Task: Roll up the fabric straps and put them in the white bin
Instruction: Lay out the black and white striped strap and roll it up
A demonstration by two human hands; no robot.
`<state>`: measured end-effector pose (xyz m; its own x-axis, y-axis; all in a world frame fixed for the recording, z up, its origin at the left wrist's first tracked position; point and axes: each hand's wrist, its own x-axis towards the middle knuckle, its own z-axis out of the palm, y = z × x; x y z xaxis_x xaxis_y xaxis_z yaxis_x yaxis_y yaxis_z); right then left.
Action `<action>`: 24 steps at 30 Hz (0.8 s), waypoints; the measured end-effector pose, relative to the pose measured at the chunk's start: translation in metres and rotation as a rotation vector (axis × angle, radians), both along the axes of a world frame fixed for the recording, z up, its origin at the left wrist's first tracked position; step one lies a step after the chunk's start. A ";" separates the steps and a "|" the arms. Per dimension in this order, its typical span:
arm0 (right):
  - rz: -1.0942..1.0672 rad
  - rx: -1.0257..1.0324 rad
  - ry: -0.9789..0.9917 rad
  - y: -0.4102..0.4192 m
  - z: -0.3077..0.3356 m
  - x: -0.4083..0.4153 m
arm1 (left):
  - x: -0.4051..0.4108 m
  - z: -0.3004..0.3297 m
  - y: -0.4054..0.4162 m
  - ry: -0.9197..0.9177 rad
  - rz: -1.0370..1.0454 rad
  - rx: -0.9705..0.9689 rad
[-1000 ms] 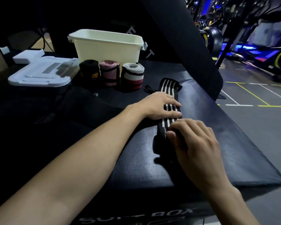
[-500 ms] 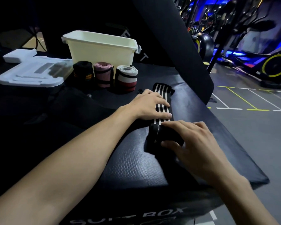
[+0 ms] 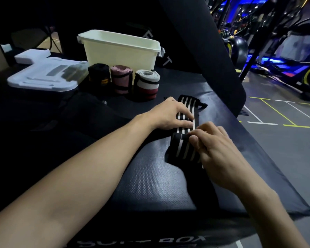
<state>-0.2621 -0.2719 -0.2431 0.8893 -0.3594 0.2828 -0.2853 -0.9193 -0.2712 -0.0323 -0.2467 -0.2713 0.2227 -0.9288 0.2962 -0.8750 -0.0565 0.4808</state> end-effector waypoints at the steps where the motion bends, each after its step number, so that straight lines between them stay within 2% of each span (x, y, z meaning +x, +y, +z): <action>1: -0.004 0.012 0.012 -0.003 0.001 0.003 | 0.001 0.001 0.000 0.016 -0.004 -0.010; 4: 0.008 0.025 0.016 -0.011 0.001 0.009 | 0.005 0.004 0.000 0.079 -0.027 -0.034; 10: -0.038 0.018 -0.120 -0.021 -0.004 0.022 | 0.005 0.007 0.002 0.094 -0.075 -0.017; 13: -0.063 0.043 -0.277 -0.022 -0.008 0.027 | 0.008 0.009 0.006 0.168 -0.123 0.025; 19: -0.130 -0.116 -0.494 -0.011 -0.011 0.030 | 0.010 0.006 0.006 0.221 -0.186 0.035; 21: -0.120 -0.134 -0.496 -0.007 -0.009 0.024 | 0.011 0.005 0.004 0.210 -0.159 0.035; 24: -0.077 -0.138 -0.397 -0.002 -0.005 0.011 | 0.012 0.006 0.005 0.213 -0.144 0.028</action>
